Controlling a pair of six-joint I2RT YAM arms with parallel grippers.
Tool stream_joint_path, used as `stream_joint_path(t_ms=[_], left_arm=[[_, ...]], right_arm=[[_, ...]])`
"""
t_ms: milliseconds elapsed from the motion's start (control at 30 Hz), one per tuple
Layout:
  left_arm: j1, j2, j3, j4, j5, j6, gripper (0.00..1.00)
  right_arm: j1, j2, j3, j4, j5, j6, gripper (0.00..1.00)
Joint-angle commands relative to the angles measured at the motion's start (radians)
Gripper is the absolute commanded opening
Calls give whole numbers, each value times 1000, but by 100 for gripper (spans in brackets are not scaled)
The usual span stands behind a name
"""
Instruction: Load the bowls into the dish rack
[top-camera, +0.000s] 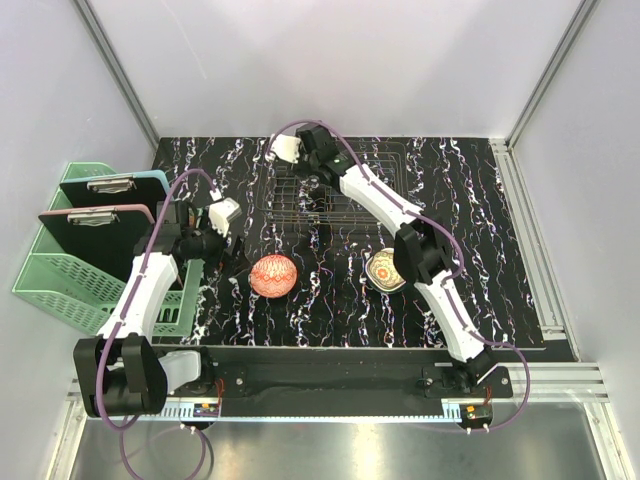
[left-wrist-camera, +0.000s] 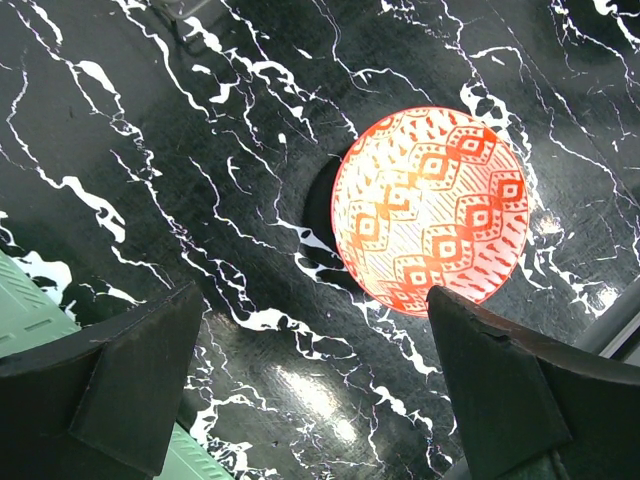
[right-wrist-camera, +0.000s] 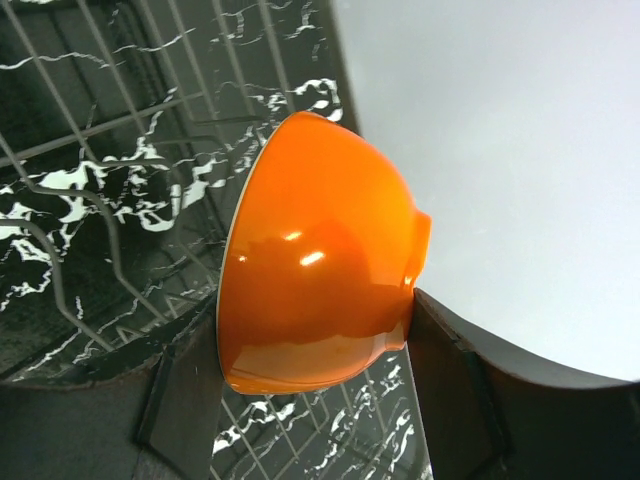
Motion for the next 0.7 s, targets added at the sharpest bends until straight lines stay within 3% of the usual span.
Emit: stream_joint_path(t_ms=[0,667], left_arm=[[7,-24,-5,36,42,17,99],[14,-29,-15,39,47,20,99]], right_arm=[[5,-130,8,88,66,24,0],[7,-234,-212,74,-61,59,0]])
